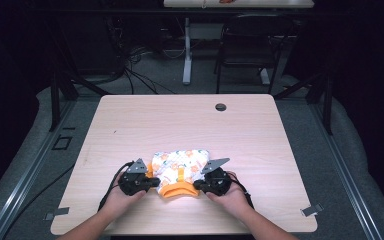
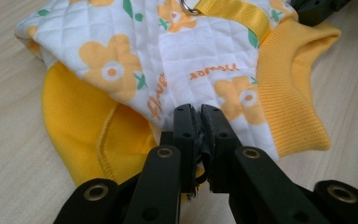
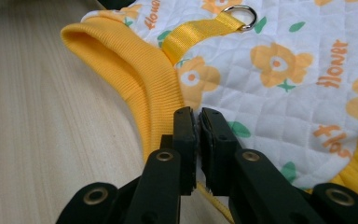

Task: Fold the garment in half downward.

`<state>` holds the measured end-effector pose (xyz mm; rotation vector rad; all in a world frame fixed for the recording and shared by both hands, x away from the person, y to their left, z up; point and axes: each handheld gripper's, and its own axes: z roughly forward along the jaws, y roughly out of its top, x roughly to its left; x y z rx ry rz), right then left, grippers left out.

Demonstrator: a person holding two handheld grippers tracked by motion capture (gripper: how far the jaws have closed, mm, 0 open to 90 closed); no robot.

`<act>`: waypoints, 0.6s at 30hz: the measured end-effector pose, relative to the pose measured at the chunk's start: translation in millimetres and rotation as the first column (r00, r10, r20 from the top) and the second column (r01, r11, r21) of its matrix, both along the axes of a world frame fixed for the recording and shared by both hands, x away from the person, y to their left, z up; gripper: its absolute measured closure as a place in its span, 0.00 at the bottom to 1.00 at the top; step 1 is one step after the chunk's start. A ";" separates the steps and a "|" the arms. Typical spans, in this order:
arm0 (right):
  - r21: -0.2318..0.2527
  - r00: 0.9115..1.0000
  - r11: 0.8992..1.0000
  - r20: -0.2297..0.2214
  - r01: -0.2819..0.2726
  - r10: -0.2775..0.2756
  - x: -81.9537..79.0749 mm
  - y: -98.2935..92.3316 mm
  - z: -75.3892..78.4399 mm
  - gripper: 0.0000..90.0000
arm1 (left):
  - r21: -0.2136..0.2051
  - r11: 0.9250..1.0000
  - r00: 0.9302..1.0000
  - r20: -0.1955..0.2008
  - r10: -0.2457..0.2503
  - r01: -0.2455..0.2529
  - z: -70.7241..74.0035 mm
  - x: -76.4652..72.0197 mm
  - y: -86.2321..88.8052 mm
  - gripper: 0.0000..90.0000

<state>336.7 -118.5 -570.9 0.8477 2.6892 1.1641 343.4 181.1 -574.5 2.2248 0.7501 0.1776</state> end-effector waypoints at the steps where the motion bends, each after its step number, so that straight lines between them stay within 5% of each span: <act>1: -0.006 1.000 1.000 0.002 -0.004 0.004 1.1 -0.1 0.3 0.94 | -0.003 1.000 1.000 0.000 0.005 -0.005 -0.3 1.2 0.3 0.95; 18: 0.026 0.999 0.999 0.002 0.047 -0.047 16.7 0.2 -3.2 0.95 | -0.067 0.995 0.998 -0.013 0.069 -0.070 -6.8 17.3 6.0 0.98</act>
